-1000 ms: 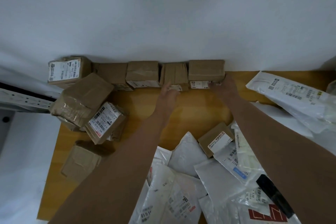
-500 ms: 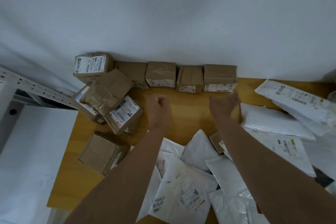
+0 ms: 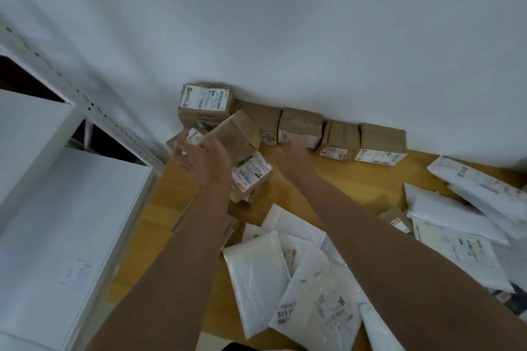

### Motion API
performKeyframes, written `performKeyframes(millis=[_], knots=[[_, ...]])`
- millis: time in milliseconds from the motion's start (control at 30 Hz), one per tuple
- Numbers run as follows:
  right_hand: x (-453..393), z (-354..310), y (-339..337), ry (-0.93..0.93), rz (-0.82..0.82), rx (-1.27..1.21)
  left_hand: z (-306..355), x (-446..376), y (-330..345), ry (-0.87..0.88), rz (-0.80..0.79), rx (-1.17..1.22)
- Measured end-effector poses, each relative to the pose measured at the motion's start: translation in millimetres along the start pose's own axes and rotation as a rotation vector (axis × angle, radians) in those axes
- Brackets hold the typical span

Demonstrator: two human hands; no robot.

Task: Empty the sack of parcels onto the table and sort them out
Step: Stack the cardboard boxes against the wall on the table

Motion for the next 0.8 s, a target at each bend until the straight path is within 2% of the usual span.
performKeyframes(millis=[133, 233, 300, 367, 433, 533, 600, 700, 800], knots=[[-2, -41, 23, -0.015, -0.013, -0.047, -24, -46, 5, -0.293, -0.204, 0.011], [-7, -61, 32, -0.043, 0.017, -0.030, -33, -48, 8, -0.527, -0.317, 0.036], [-10, -69, 42, -0.052, -0.012, -0.042, -28, -43, 8, -0.581, -0.402, 0.097], [-11, -70, 51, -0.056, -0.046, -0.084, -25, -38, 9, -0.587, -0.453, 0.121], [-11, -68, 53, -0.040, -0.037, -0.147, -21, -32, 12, -0.514, -0.484, 0.076], [-7, -56, 45, 0.060, 0.081, -0.277, -14, -27, 19, -0.325, -0.453, -0.028], [-3, -50, 30, 0.090, 0.189, -0.336, -6, -16, 28, -0.230, -0.487, -0.058], [3, -40, 4, 0.069, 0.299, -0.424, -3, -1, 42, -0.214, -0.561, -0.061], [1, -36, -21, -0.006, 0.314, -0.480, -1, 7, 56, -0.278, -0.624, -0.009]])
Point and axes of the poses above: each hand's wrist, its own x-axis away from the middle knuckle, its own y-axis out of the palm, z = x × y, the point moved 7 cm from there along -x, towards the middle knuckle, and after that the axes turned 13 degrees about -y, right-handed, at the moved point
